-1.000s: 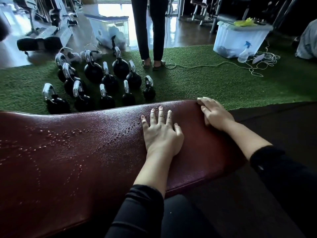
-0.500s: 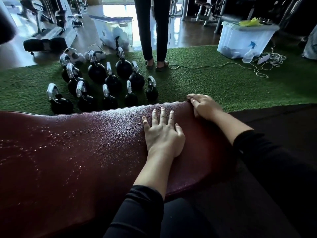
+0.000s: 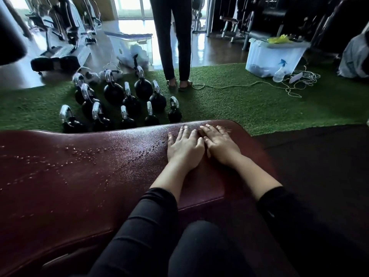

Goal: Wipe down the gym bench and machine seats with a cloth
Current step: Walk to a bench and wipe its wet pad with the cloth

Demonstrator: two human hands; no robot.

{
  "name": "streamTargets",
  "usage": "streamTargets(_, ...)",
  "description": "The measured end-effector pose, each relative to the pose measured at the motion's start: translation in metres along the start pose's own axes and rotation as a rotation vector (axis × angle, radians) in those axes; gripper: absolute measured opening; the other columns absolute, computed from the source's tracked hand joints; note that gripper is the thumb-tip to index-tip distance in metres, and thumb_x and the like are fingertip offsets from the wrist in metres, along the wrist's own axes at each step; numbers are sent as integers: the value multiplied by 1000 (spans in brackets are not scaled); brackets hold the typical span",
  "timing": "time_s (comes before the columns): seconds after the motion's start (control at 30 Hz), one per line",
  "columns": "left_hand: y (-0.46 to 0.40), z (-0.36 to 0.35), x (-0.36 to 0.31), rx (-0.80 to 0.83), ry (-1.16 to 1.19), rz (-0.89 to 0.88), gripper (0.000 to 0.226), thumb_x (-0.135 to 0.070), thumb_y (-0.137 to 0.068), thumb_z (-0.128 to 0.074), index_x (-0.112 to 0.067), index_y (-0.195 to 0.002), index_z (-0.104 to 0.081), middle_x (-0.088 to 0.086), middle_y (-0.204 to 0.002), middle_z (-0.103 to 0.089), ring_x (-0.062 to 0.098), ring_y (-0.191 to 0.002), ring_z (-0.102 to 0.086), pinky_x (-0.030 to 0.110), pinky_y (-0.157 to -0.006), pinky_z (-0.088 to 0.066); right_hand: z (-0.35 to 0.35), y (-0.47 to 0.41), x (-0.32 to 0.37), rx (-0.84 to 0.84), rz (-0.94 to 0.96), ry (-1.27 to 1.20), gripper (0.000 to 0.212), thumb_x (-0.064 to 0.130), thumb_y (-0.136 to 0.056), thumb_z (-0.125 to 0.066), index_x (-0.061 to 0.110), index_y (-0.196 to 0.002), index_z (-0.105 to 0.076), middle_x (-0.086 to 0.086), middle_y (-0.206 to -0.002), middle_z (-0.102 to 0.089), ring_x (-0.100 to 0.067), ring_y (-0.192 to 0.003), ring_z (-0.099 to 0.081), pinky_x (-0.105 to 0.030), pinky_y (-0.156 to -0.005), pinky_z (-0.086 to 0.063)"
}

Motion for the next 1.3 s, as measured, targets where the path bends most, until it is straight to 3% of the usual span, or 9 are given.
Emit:
streamTargets(0.13,17,38,39,-132,-35,-4,54,-40,-101,-34,-25,-153,-23,-4,-162,-10,10,-148,-7,41,-119,8,2,-1,2,-1,-29,-23,52,35,-100,-29,31,-150,-14,8,-158,-8,-16,-146,2,-33,-118,1)
streamTargets(0.3,25,59,123,-7,-280,225,63,-61,-97,-24,-32,-153,-15,-4,-162,-2,14,-149,0,49,-118,3,3,-14,6,-38,-30,19,52,35,-100,-31,25,-149,-18,2,-159,-8,-18,-146,3,-36,-119,4)
streamTargets(0.43,31,50,131,4,-323,200,64,-64,-95,-12,-37,-153,-6,-6,-162,6,13,-149,8,49,-116,11,4,-21,5,-70,-46,-23,45,37,-98,-36,35,-143,-31,-3,-158,-3,-21,-145,11,-42,-115,9)
streamTargets(0.67,28,49,132,-23,-309,209,61,-60,-97,-12,-37,-153,-5,-7,-162,7,15,-149,7,50,-115,12,5,-57,20,-12,-35,72,45,43,-100,-24,38,-145,-25,6,-157,-18,-19,-145,-9,-39,-118,-2)
streamTargets(0.77,27,50,131,-36,-317,208,60,-57,-98,-12,-37,-154,-4,-8,-162,7,14,-149,7,49,-116,11,-5,-67,68,40,88,67,42,39,-100,-30,34,-141,-37,9,-153,-29,-13,-142,-20,-29,-117,-10)
streamTargets(0.87,27,50,132,-34,-309,216,59,-53,-99,-12,-33,-154,-3,-9,-162,7,12,-148,9,48,-117,12,-18,-52,114,75,230,73,44,37,-101,-29,31,-144,-33,10,-155,-23,-8,-143,-14,-22,-114,-4)
streamTargets(1.03,26,50,134,-41,-300,212,58,-50,-100,-12,-32,-154,-2,-9,-161,8,11,-148,10,46,-117,13,-20,-3,95,75,521,89,49,42,-96,-27,31,-144,-30,17,-152,-18,1,-141,-5,-17,-115,8)
streamTargets(1.17,26,50,133,-45,-295,207,58,-51,-99,-12,-33,-154,-2,-9,-161,8,12,-148,10,47,-117,13,2,-22,39,62,388,21,48,40,-95,-30,30,-142,-35,8,-154,-25,-8,-144,-11,-25,-118,-1)
streamTargets(1.3,25,49,133,-45,-297,212,59,-50,-99,-13,-32,-154,-3,-8,-162,7,13,-148,9,47,-117,12,6,-59,45,1,249,36,40,28,-101,-36,25,-141,-40,4,-152,-32,-13,-141,-22,-23,-114,-8)
Point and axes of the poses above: each hand's wrist, its own y-axis away from the middle knuckle, its own z-axis out of the back of the hand, x = y × z, the point moved 8 cm from there along -y, towards the middle knuckle
